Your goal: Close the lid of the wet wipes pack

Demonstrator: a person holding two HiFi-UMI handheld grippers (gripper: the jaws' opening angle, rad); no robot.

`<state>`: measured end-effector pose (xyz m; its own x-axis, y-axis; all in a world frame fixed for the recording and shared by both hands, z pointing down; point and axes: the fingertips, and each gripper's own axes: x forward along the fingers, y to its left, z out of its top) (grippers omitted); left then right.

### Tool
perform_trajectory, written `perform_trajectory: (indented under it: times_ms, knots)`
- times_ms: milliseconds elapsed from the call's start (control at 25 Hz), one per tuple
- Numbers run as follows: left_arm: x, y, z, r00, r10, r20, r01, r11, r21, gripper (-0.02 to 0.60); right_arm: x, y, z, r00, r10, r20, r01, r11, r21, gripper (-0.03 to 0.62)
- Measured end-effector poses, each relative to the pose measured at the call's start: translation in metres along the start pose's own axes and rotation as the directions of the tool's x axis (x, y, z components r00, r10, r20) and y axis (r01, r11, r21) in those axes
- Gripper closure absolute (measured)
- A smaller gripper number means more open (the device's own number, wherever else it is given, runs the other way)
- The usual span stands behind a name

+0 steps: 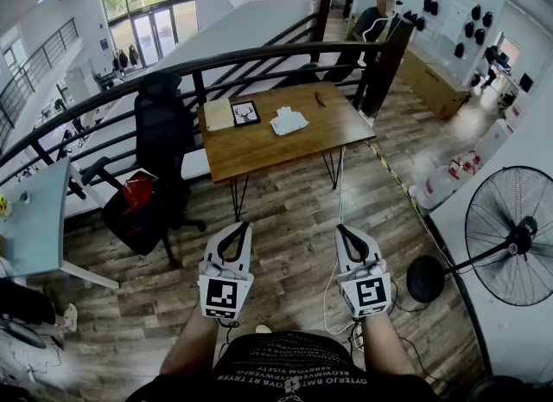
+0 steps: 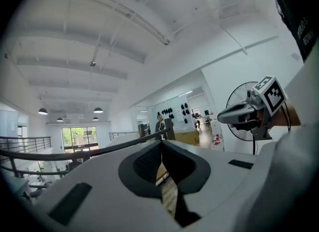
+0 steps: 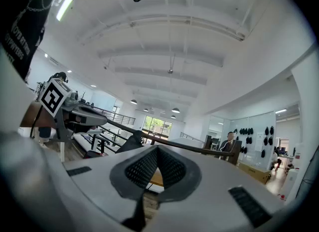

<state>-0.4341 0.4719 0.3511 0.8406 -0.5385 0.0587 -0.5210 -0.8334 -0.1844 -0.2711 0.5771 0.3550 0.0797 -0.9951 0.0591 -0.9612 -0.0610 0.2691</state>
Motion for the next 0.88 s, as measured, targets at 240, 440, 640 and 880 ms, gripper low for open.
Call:
perform_trajectory:
  times_ms: [240,440,640,880]
  knots:
    - [-0.004,0.005,-0.008,1.000,-0.014,-0.015,0.014,1.000,-0.001,0.554,0.005,0.011,-0.001,1.000,0.006,-0.007,-0.006,1.000,0.020,0.580]
    - [-0.007,0.011,-0.018,0.999,-0.018,-0.032,0.018,1.000,-0.008,0.554,0.011,0.022,-0.001,1.000,0.007,-0.011,-0.007,0.999,0.041,0.580]
    - [-0.013,0.017,-0.027,0.999,-0.006,-0.042,0.005,0.999,-0.036,0.554,0.013,0.031,-0.007,1.000,0.009,-0.016,-0.008,0.998,0.063,0.579]
    - [-0.011,0.018,-0.032,0.999,0.014,-0.045,-0.016,0.998,-0.057,0.554,0.014,0.026,-0.014,0.999,0.016,-0.049,-0.011,0.996,0.089,0.577]
